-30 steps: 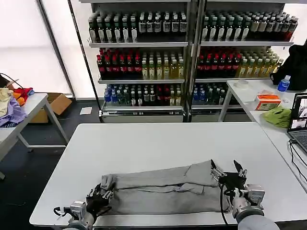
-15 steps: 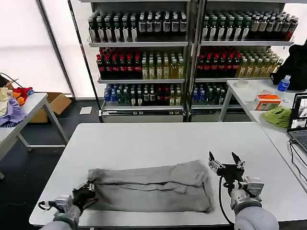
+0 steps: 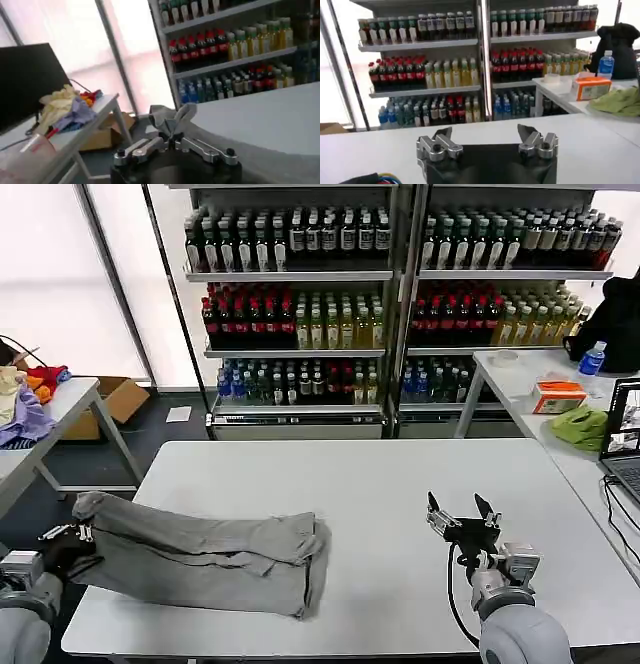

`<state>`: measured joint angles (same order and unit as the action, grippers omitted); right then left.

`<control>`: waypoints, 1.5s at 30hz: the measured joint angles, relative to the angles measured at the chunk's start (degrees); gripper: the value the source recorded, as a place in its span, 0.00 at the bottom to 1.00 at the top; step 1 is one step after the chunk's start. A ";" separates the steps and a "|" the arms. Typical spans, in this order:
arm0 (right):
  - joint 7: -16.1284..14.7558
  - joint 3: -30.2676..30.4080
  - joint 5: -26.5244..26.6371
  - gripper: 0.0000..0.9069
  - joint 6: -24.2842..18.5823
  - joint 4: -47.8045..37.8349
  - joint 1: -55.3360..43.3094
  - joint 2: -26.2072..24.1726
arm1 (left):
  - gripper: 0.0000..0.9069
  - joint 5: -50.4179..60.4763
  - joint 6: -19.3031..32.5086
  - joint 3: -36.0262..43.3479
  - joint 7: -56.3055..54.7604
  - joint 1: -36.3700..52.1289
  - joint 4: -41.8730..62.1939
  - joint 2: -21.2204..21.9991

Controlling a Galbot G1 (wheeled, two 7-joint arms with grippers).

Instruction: Fold and organize the clothes.

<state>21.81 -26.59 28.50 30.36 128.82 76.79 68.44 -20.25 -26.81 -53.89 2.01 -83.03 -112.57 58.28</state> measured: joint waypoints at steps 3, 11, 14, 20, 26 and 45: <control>-0.02 -0.21 -0.33 1.00 -0.32 0.03 0.47 0.23 | 0.00 0.37 -0.39 0.11 -0.20 -0.23 -1.16 -0.01; -0.05 -1.05 -1.26 1.00 -0.57 0.84 2.30 0.98 | 0.00 2.39 -1.02 5.84 -0.52 -0.31 -4.60 3.18; -0.07 -1.40 -1.63 1.00 -0.61 1.39 3.11 1.24 | 0.00 3.30 -1.32 9.25 -0.68 0.10 -4.96 5.03; -0.10 -2.33 -2.26 1.00 -0.65 2.83 4.96 1.60 | 0.00 3.99 -2.40 16.20 -1.44 1.51 -5.13 8.66; -0.09 -3.49 -2.92 1.00 -0.65 4.62 7.07 2.14 | 0.00 3.68 -3.72 22.27 -2.29 3.70 -5.57 11.09; -0.28 -3.43 -5.03 1.00 -0.90 6.61 10.20 2.81 | 0.00 3.16 -5.56 32.76 -3.25 5.73 -7.06 15.31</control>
<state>21.53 -30.01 23.47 29.46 135.43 86.99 71.25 -17.10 -32.37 -21.13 -1.24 -77.30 -119.63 73.60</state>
